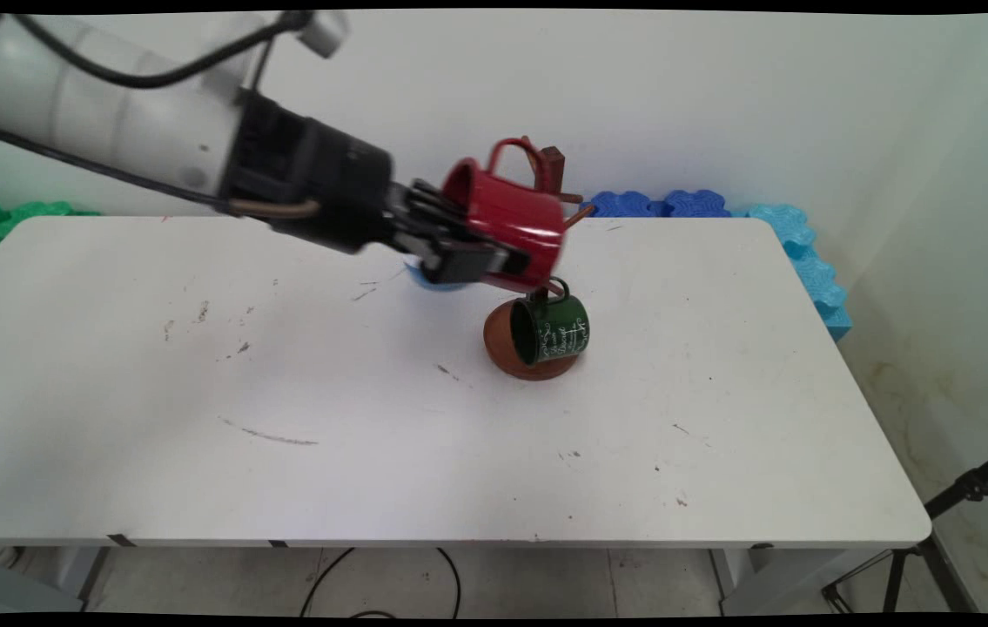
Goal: Place the picked object on the table
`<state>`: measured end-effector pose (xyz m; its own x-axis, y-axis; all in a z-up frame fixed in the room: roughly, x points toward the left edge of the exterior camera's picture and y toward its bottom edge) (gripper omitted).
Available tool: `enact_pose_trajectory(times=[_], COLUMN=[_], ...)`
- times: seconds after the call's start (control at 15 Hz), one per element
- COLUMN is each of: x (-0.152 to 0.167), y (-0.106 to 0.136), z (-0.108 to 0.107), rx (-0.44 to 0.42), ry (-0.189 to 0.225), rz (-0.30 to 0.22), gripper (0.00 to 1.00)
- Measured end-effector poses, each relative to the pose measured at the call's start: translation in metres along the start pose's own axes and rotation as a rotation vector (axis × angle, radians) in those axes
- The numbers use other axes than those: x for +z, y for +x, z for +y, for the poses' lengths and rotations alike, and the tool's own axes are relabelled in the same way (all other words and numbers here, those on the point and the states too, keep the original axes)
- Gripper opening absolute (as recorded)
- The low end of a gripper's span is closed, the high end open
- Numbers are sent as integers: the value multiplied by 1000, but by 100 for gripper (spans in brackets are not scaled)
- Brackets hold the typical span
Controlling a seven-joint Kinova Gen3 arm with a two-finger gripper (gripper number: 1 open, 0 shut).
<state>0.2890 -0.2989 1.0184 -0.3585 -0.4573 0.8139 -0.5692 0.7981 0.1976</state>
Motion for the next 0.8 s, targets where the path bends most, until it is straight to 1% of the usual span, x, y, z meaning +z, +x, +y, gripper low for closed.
enact_pose_trajectory(times=[0.2, 0.33, 0.47, 0.67, 0.8], x=[-23, -39, -52, -66, -69], y=[-6, -11, -17, -29, -35], z=[-20, -37, -53, -75, -87], rx=[32, 59, 85, 145, 186], ry=[20, 48, 81, 132, 161], rz=[-51, -105, -166, -287, -365], gripper=[0, 0, 0, 0, 0])
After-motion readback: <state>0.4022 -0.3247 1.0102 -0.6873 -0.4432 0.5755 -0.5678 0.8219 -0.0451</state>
